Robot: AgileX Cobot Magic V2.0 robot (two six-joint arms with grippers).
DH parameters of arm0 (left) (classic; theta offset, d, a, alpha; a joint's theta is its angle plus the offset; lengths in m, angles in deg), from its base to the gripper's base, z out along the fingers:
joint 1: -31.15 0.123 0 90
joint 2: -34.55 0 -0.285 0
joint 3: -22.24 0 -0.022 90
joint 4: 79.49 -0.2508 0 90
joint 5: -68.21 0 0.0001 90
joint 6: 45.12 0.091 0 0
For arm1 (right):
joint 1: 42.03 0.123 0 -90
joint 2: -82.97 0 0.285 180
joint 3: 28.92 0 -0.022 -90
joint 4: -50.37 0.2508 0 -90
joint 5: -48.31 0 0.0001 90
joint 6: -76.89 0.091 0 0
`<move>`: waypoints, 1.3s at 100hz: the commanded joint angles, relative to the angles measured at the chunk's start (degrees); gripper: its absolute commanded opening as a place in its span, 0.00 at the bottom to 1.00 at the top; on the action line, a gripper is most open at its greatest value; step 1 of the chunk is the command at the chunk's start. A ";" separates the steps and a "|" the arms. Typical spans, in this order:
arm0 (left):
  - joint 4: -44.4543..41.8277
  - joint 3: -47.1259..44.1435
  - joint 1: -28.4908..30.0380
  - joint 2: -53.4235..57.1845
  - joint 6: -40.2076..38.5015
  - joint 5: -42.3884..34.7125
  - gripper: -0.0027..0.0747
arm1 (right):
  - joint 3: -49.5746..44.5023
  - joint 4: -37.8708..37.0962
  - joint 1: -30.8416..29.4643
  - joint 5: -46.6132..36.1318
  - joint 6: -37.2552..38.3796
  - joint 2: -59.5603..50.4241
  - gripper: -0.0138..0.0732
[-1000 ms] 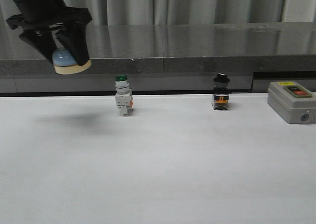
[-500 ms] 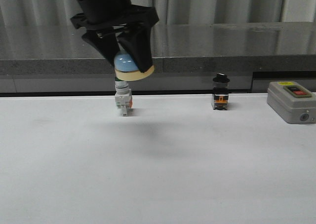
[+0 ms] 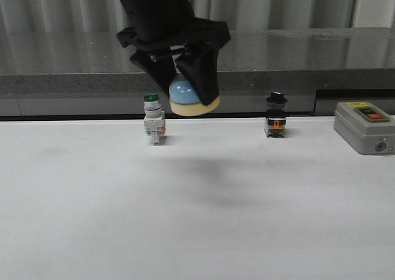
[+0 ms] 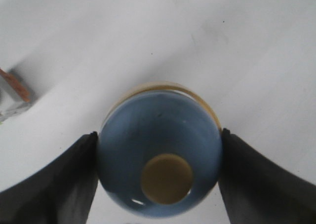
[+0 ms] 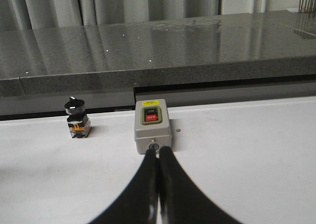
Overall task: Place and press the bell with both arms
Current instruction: 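Lift the bell with the left gripper and carry it toward table center, then lower the bell onto the table and open the left gripper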
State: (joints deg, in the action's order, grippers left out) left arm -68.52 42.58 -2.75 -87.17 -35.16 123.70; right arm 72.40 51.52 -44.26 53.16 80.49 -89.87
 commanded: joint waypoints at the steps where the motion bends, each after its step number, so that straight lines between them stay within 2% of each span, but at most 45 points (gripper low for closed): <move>1: 2.30 1.61 -0.50 0.68 -0.12 -1.92 0.37 | 0.78 -0.43 -0.24 -4.25 -0.15 -0.99 0.09; 43: 2.59 1.61 -0.50 -6.60 -0.12 0.05 0.40 | 0.78 -0.43 -0.24 -4.25 -0.15 -0.99 0.09; 53: 2.59 1.61 -0.50 -6.60 -0.02 0.46 0.50 | 0.78 -0.43 -0.24 -4.25 -0.15 -0.99 0.09; 63: 2.59 1.61 -0.50 -6.60 -0.02 0.71 0.66 | 0.78 -0.43 -0.24 -4.25 -0.15 -0.99 0.09; 70: 2.59 1.61 -0.50 -6.60 -0.02 0.71 0.71 | 0.78 -0.43 -0.24 -4.25 -0.15 -0.99 0.09; 107: 2.59 3.78 -0.40 -6.49 -0.02 3.14 0.71 | 0.78 -0.43 -0.24 -4.25 -0.15 -0.99 0.09; 116: 2.59 4.65 -0.40 -5.52 -0.29 2.40 0.67 | 0.78 -0.43 -0.24 -4.25 -0.15 -0.99 0.09; 130: 2.59 4.65 -0.40 -3.06 -0.56 0.95 0.56 | 0.78 -0.43 -0.24 -4.25 -0.15 -0.99 0.09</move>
State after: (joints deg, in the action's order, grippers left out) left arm -67.24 45.44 -2.78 -95.71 -35.16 126.29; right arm 72.40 51.52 -44.26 53.16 80.49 -89.87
